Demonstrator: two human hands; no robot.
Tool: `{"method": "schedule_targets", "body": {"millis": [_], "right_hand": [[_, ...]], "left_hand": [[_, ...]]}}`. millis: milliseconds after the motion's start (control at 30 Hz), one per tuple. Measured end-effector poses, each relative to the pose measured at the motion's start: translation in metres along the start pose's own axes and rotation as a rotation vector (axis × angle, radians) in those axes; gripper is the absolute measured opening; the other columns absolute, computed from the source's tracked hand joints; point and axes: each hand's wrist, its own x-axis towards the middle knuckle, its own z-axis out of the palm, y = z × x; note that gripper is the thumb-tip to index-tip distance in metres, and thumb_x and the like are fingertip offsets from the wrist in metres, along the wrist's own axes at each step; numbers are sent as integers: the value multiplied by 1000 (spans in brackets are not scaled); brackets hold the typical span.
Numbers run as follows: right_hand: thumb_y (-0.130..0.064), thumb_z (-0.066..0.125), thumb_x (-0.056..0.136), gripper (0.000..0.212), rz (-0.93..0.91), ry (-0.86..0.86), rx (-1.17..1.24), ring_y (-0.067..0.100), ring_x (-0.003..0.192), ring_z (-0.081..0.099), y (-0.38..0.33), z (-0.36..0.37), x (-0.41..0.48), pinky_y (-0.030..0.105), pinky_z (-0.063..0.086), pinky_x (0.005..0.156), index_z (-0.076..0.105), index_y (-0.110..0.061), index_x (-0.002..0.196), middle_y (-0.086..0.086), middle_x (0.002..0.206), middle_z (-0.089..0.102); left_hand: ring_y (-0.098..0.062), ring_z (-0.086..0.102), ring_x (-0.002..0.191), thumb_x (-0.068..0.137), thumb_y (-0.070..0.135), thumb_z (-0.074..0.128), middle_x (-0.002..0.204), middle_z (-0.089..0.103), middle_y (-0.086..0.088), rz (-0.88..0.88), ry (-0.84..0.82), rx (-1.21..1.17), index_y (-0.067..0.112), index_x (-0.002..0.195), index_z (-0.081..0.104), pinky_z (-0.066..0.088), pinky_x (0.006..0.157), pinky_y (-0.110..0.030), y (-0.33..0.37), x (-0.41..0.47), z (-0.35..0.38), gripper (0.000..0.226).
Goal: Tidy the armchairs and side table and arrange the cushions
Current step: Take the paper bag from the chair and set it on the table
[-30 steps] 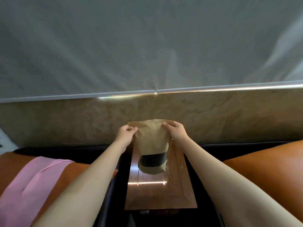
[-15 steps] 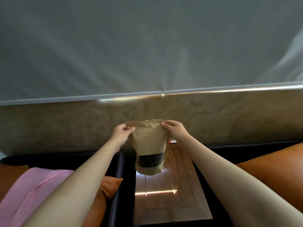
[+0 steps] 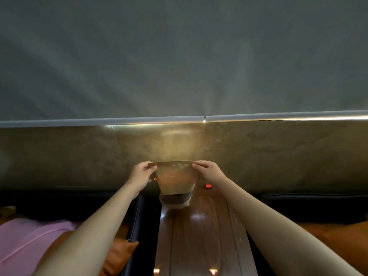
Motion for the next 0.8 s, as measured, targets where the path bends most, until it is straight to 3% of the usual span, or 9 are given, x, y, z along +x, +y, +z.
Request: {"method": "schedule_targets", "body": {"millis": [100,233,367,600,800], "right_hand": [[-9,63,91,16,-2,-29,-26,14,92,58,18,1,23,32,47,86,71,-1,101,6,96,67],[-10,61,92,13,78,-34,47,16,92,62,35,4,40,25,49,82,70,-6,101,7,97,69],[-11,63,92,15,109,13,90,15,91,61,48,8,51,13,48,72,70,-6,103,5,97,68],[-11,63,92,11,112,17,135,17,95,63,57,6,67,22,49,82,70,-10,99,6,99,69],[-7,62,91,10,119,2,197,12,83,63,59,13,75,12,49,68,70,-9,97,1,87,69]], "left_hand": [[-13,55,81,97,5,51,83,58,-1,-34,7,-38,13,89,60,47,66,-26,-15,21,9,14],[-8,55,82,98,4,46,87,59,-3,-63,20,-46,15,89,61,50,71,-26,-29,42,21,20],[-14,57,90,98,4,47,94,60,-6,-113,36,-128,10,98,60,50,76,-24,-39,55,29,14],[-19,55,96,98,3,48,86,59,-3,-147,66,-246,5,97,58,51,80,-24,-48,71,42,11],[-15,57,91,97,5,50,90,60,-1,-181,111,-289,12,89,58,46,89,-30,-55,80,47,14]]}}
